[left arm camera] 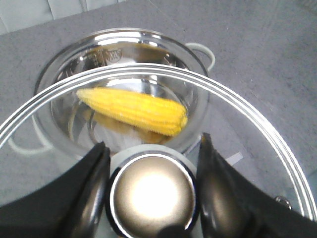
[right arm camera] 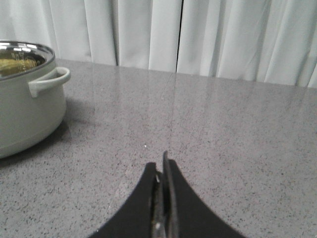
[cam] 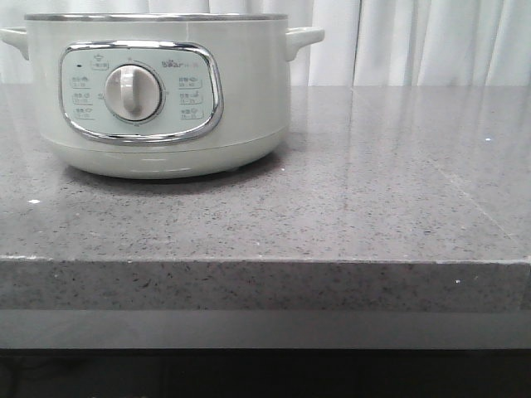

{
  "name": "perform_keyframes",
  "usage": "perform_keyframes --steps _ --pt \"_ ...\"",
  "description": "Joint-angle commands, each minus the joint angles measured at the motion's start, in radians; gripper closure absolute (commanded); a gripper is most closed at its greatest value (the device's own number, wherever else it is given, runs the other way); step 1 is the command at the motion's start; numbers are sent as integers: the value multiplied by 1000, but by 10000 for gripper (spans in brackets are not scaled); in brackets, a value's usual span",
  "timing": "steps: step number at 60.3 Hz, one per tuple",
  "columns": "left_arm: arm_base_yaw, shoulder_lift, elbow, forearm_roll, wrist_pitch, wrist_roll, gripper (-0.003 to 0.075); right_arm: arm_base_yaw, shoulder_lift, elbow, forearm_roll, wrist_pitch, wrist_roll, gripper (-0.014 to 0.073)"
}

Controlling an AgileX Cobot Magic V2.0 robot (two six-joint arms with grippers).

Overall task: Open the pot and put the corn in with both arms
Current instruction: 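Lower the glass lid back onto the pot with the left gripper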

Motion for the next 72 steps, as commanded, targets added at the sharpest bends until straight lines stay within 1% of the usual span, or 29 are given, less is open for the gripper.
perform_keyframes --steps 1,16,27,35,46,49,65,72 --pt "-6 113 -157 -15 -146 6 584 -5 7 -27 -3 -69 -12 652" --pt "-6 426 -437 -9 -150 6 581 -5 7 -27 -3 -71 -12 652" --pt "-6 556 -545 -9 -150 6 581 -5 7 -27 -3 -71 -12 652" --pt "-6 595 -558 -9 -157 6 575 -5 7 -27 -3 -71 -12 652" --pt "-6 619 -558 -9 -157 6 490 -5 7 -27 -3 -76 -12 652" --pt "-6 621 -558 -9 -152 6 479 -5 7 -27 -3 -77 -12 652" --pt "-6 625 -555 -9 -129 6 476 -5 7 -27 -3 -80 -12 652" --pt "-6 636 -555 -9 -100 6 476 -5 7 -27 -3 -80 -12 652"
